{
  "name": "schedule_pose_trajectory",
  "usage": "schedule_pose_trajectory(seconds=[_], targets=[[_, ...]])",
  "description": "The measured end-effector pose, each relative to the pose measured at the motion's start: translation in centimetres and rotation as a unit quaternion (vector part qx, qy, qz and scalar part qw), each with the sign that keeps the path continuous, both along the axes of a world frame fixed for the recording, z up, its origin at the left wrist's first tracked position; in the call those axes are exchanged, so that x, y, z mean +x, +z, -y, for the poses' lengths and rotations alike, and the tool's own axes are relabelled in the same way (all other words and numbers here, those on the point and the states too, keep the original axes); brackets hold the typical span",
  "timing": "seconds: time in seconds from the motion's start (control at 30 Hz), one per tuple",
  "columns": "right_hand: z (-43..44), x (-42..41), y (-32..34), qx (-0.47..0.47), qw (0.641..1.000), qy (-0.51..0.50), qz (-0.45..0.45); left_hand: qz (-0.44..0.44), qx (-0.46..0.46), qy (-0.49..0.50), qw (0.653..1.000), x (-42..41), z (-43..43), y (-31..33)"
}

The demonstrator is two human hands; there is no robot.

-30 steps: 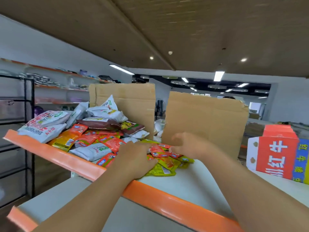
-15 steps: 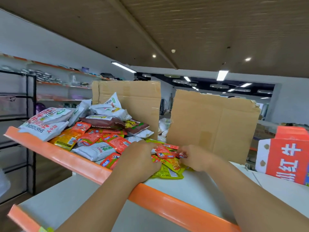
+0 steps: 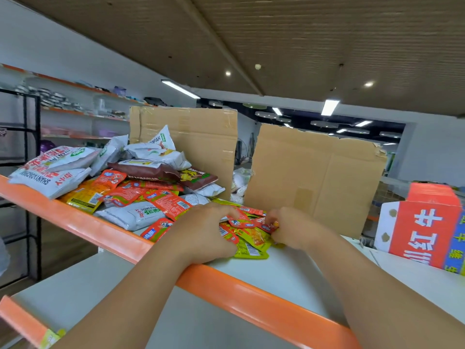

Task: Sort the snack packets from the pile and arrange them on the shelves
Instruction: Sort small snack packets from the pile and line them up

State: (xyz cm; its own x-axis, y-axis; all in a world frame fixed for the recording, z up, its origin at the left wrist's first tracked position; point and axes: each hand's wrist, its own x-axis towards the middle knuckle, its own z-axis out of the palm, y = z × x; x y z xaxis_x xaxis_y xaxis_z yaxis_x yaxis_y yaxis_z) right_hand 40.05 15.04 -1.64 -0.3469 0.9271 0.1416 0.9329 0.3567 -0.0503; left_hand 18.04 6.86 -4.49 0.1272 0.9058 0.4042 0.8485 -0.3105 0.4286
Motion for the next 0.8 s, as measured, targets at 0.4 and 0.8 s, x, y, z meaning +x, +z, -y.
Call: schedule_pose_trajectory(seconds=[0.4,0.8], targets=[[-0.8,0.3,-0.2,0.047,0.999,-0.002,0.013,0.04,0.045,-0.02,0.998,0.2,0.1,-0.2],[-0.2,0.5,2.6,0.188,0.865,0.011,-0.464,0.411,0.168,0.026,0.895,-1.8,-0.6,0.4]])
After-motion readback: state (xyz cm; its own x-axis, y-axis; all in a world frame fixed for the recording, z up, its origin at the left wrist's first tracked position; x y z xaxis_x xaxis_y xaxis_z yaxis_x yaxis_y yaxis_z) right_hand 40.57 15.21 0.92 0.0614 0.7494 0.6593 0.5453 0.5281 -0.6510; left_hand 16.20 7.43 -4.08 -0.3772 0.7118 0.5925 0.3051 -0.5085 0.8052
